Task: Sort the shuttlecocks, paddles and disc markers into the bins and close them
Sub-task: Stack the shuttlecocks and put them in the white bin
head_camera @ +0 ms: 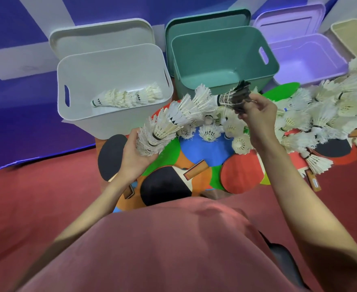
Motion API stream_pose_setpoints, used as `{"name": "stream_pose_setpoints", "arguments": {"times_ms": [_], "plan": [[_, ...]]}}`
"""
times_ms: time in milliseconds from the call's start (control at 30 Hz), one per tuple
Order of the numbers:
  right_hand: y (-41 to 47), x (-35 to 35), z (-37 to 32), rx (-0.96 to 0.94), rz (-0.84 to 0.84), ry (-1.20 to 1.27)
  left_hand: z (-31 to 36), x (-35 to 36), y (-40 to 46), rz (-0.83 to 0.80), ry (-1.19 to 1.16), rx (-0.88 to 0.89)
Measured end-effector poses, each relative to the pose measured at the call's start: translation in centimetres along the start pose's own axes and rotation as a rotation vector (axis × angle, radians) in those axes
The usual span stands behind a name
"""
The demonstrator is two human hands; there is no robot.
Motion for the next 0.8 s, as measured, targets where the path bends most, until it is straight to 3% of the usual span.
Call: {"name": "stream_pose_setpoints", "arguments": {"times_ms": [400,500,667,800], "plan": [[0.0,4.0,-1.1,0.033,-0.352,-0.267,0.0,-0.8,-0.3,0.026,-0.019,-0.011],[0.0,4.8,-1.3,0.009,-0.356,-0.287,-0.3,-1.0,-0.6,0.03,-0.026,-0.03],[-0.5,5.7,-2.1,-0.162,-0.225,-0.145,-0.6,-1.3,-0.8,0.062,-0.04,-0.064],[-1.0,6.5,-2.9,-0.3,-0.233,-0.222,-0.6,-1.5,-0.9,0.09,-0.038,-0.076]]}}
Point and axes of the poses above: each hand's wrist, its own y-axis towards the middle knuckle, its own x-axis out of the palm, z = x × y, the point moved 3 cm from there along y, towards the middle knuckle, and after that the axes turned 8 degrees about x, right-handed, at the moved point
